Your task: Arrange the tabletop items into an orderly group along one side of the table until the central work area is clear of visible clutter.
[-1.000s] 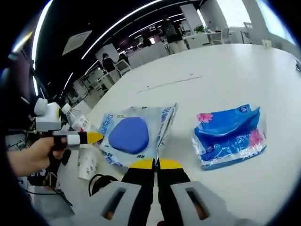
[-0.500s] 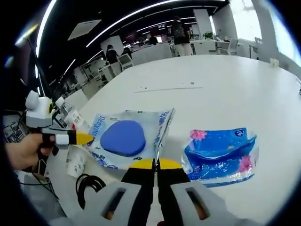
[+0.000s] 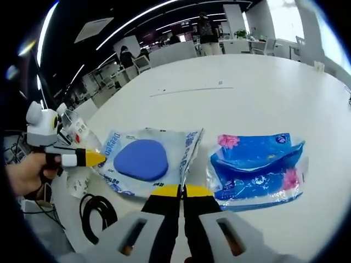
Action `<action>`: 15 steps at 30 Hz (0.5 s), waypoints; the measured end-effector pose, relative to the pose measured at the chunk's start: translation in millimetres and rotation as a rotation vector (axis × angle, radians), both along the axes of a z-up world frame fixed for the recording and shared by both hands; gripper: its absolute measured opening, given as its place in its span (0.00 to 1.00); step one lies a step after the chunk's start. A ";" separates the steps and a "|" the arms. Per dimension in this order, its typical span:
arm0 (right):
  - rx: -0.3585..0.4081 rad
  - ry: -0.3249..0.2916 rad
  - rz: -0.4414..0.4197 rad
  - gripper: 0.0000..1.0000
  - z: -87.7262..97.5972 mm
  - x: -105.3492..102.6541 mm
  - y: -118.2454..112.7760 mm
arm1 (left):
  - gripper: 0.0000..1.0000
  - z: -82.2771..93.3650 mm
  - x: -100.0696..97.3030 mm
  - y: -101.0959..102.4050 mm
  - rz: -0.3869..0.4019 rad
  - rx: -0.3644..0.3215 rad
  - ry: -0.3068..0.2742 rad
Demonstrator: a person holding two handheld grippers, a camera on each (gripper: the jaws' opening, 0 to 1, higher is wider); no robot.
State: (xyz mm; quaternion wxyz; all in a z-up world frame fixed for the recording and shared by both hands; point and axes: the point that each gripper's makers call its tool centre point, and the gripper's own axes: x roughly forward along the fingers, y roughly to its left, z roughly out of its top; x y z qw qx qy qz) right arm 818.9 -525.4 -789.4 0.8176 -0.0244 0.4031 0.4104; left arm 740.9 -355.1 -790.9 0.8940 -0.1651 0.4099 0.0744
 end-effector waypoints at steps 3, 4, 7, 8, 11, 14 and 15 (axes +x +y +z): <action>-0.021 0.005 0.006 0.00 -9.1 -0.8 -0.6 | 0.00 -2.0 0.2 -0.6 -0.022 0.024 0.012; -0.026 0.009 0.006 0.00 -12.4 -0.9 -0.7 | 0.00 -4.3 0.7 -0.9 -0.029 0.032 0.018; -0.032 0.008 0.007 0.00 -13.8 -0.2 -1.5 | 0.00 -7.9 0.4 0.3 -0.025 0.031 0.023; -0.034 0.009 0.006 0.00 -14.7 0.1 -1.7 | 0.00 -9.2 0.8 0.7 -0.022 0.030 0.023; -0.035 0.015 0.003 0.00 -15.7 0.8 -2.8 | 0.00 -8.5 0.0 0.1 -0.020 0.030 0.018; -0.039 0.013 0.001 0.00 -16.8 0.2 -4.1 | 0.00 -9.2 -2.4 -2.1 -0.016 0.033 0.012; -0.042 0.015 -0.002 0.00 -17.9 -1.2 -4.4 | 0.00 -10.2 -3.1 -2.7 -0.018 0.037 0.014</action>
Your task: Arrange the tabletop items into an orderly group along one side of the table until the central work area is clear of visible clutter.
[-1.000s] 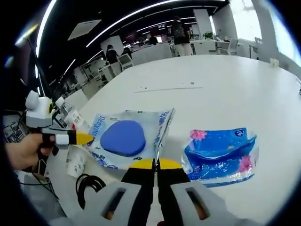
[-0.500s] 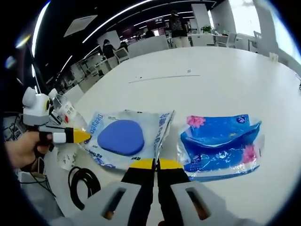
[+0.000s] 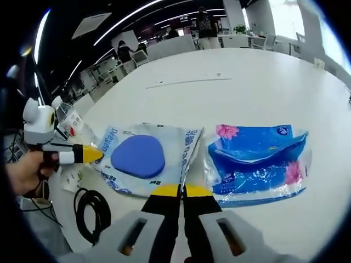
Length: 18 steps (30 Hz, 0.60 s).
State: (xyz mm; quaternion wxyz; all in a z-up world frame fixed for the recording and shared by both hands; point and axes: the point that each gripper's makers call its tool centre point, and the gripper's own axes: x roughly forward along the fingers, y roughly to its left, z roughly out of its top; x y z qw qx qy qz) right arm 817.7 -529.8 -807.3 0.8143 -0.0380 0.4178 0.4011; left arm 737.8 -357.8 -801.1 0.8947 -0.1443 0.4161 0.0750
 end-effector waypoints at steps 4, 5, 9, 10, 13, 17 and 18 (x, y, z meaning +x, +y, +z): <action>-0.004 -0.002 -0.005 0.00 -1.0 -1.4 -0.7 | 0.00 -3.1 0.1 1.7 0.009 -0.001 0.000; -0.007 -0.004 -0.004 0.00 -1.0 -1.8 -0.7 | 0.00 -2.7 -0.6 1.3 0.009 0.000 0.001; -0.013 -0.003 0.003 0.00 -1.5 -1.2 -1.1 | 0.00 -4.2 -1.3 1.3 -0.003 0.009 0.007; -0.014 -0.002 0.005 0.00 -2.2 -1.7 -1.4 | 0.00 -4.4 -1.3 1.2 -0.004 0.011 0.008; -0.010 0.002 0.000 0.00 -4.6 -1.2 -1.5 | 0.00 -4.8 -1.1 0.9 -0.009 0.019 0.009; -0.017 -0.010 -0.002 0.00 -3.3 -2.0 -1.2 | 0.00 -5.4 -1.2 1.3 -0.010 0.032 0.013; -0.021 -0.018 0.002 0.00 -3.1 -3.4 -1.9 | 0.00 -5.5 -1.3 1.7 -0.004 0.034 0.012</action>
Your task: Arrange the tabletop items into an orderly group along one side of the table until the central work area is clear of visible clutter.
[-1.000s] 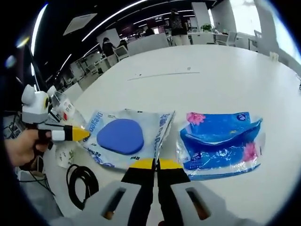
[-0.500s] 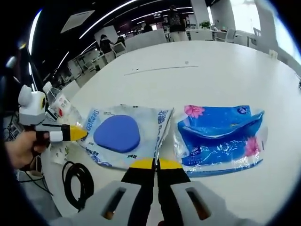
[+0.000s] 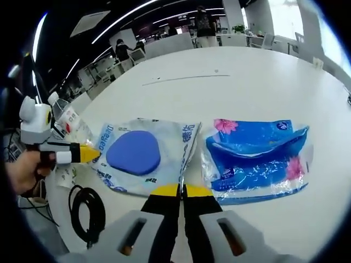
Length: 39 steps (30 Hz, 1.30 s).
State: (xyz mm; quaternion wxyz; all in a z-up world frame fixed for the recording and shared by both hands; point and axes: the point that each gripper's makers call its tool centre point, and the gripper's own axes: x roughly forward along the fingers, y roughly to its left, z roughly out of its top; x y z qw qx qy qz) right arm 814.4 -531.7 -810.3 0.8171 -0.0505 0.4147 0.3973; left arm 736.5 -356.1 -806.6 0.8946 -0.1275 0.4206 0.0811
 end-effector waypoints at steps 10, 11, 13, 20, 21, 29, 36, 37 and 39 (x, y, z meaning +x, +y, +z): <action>-0.016 0.010 -0.012 0.00 -1.1 4.0 1.7 | 0.01 -0.4 -0.1 0.1 0.028 0.010 0.018; -0.020 0.015 0.000 0.02 -0.9 2.3 2.9 | 0.03 0.8 0.0 -0.5 0.028 0.003 0.015; -0.015 0.007 0.044 0.08 -0.5 -2.6 8.0 | 0.10 3.9 1.9 -2.2 0.032 -0.005 0.002; -0.015 -0.042 0.112 0.28 11.9 -16.9 16.0 | 0.31 33.9 19.1 -10.9 0.053 -0.042 -0.121; -0.005 -0.055 0.124 0.29 14.9 -17.4 17.8 | 0.34 37.3 21.4 -10.5 0.056 -0.041 -0.137; 0.003 -0.153 0.132 0.31 37.6 -11.4 4.7 | 0.46 65.5 20.1 -12.9 0.037 -0.062 -0.236; 0.012 -0.177 0.097 0.35 49.2 -12.2 -7.4 | 0.59 75.0 5.7 -11.1 0.071 -0.079 -0.241; 0.022 -0.172 0.088 0.37 50.6 -12.7 -7.6 | 0.60 76.4 5.3 -11.7 0.070 -0.077 -0.242; 0.036 -0.169 0.077 0.41 56.3 -14.9 -7.8 | 0.64 79.6 5.9 -12.3 0.061 -0.056 -0.250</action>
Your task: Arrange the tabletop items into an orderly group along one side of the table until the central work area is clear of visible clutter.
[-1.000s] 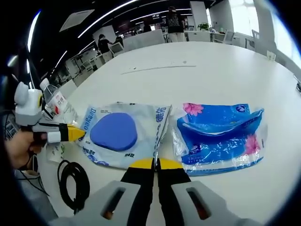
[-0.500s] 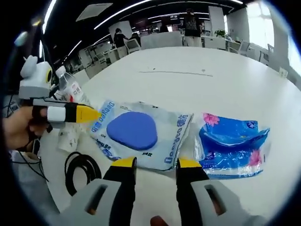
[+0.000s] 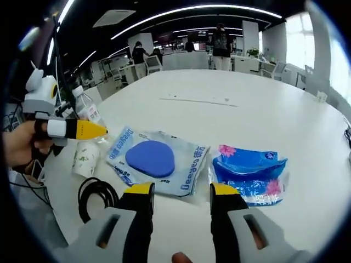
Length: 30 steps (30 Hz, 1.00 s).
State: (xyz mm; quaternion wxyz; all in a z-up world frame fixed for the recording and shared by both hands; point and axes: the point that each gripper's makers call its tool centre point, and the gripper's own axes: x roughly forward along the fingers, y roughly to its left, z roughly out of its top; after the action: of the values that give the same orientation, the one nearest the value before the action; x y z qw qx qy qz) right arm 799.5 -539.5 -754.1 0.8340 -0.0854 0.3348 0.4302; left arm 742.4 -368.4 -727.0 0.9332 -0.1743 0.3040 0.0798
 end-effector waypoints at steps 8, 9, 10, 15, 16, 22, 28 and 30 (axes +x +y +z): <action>0.020 -0.029 -0.025 0.51 16.8 -1.3 -10.7 | 0.77 7.3 -8.8 -5.5 -0.011 -0.009 -0.003; 0.020 -0.029 -0.029 0.52 20.4 -2.0 -13.5 | 0.77 7.7 -10.7 -6.1 -0.011 -0.014 -0.003; 0.021 -0.027 -0.035 0.53 21.4 -1.8 -16.5 | 0.78 8.1 -13.7 -6.5 -0.014 -0.014 -0.003; 0.014 -0.040 -0.054 0.57 23.4 -2.4 -27.2 | 0.79 10.1 -30.0 -0.9 -0.021 0.014 0.011; 0.010 -0.042 -0.053 0.58 24.0 -3.3 -28.3 | 0.79 10.6 -32.4 0.1 -0.017 0.012 0.010; 0.017 -0.025 -0.054 0.63 27.7 -8.2 -39.5 | 0.80 13.5 -53.2 3.7 -0.021 0.039 0.023; 0.018 -0.009 -0.071 0.63 25.8 -10.5 -52.3 | 0.80 12.7 -67.1 10.6 -0.001 0.039 0.027; 0.016 -0.007 -0.074 0.63 24.4 -10.8 -54.3 | 0.80 11.6 -70.4 12.5 0.003 0.042 0.034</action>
State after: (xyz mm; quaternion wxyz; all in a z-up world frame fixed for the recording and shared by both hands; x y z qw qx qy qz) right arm 788.7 -593.8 -729.6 0.8511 -0.0678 0.3315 0.4014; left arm 672.0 -355.9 -715.4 0.9312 -0.1536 0.3179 0.0906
